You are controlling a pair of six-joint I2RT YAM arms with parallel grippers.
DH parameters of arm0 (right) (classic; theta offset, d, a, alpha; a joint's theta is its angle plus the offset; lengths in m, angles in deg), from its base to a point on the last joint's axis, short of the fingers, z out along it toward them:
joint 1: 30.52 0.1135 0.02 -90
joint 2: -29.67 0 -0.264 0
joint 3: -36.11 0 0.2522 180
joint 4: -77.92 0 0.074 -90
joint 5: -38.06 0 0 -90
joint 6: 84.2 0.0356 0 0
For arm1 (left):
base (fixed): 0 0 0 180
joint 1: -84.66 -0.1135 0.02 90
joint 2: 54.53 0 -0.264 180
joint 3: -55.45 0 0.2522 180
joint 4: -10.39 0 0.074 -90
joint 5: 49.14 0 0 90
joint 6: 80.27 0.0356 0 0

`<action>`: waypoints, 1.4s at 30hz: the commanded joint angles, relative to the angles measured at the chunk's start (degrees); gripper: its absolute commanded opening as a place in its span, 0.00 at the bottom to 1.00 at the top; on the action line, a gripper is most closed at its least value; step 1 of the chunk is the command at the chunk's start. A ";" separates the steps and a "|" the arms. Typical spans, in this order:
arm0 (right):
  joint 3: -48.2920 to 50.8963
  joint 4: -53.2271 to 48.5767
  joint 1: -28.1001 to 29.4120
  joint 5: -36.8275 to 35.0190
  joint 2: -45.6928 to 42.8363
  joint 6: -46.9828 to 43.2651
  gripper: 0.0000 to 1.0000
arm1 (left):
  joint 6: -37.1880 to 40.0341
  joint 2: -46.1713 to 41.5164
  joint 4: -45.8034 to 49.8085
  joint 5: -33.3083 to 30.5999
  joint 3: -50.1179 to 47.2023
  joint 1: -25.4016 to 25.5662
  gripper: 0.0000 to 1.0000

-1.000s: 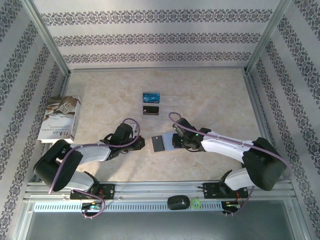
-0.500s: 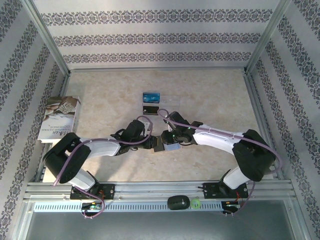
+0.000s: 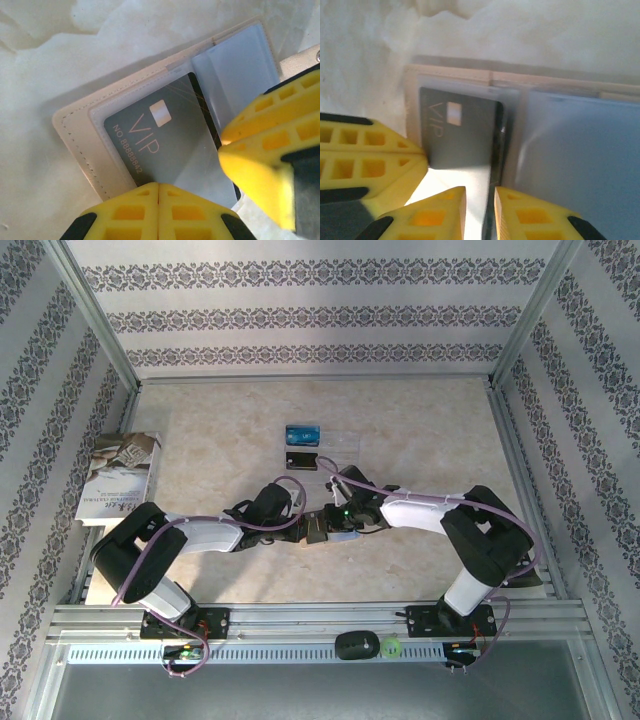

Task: Take the credit cards out of the card holder

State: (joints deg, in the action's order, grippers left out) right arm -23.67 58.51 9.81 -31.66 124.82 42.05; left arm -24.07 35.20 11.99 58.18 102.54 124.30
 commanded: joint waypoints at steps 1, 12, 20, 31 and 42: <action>1.49 3.02 -0.88 2.19 -0.18 3.04 0.25 | 1.38 1.68 2.87 -2.04 -2.12 -1.19 0.07; 2.77 7.70 -2.02 7.16 2.37 5.26 0.15 | 1.81 4.31 0.83 0.13 -2.16 -2.70 0.03; 4.82 9.87 -2.87 5.84 1.47 7.11 0.00 | 1.72 3.58 1.37 0.24 -2.63 -3.05 0.02; 10.74 8.37 -6.61 1.83 -6.09 7.83 0.00 | 1.11 3.01 0.27 1.29 -4.21 -4.66 0.00; 9.60 -1.16 -7.29 -0.48 -11.03 3.00 0.00 | 1.63 1.52 0.08 2.29 -4.87 -5.87 0.00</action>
State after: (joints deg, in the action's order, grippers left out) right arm -13.44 63.25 3.34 -28.49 114.73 47.56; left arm -23.48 36.69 6.04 62.29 100.13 120.17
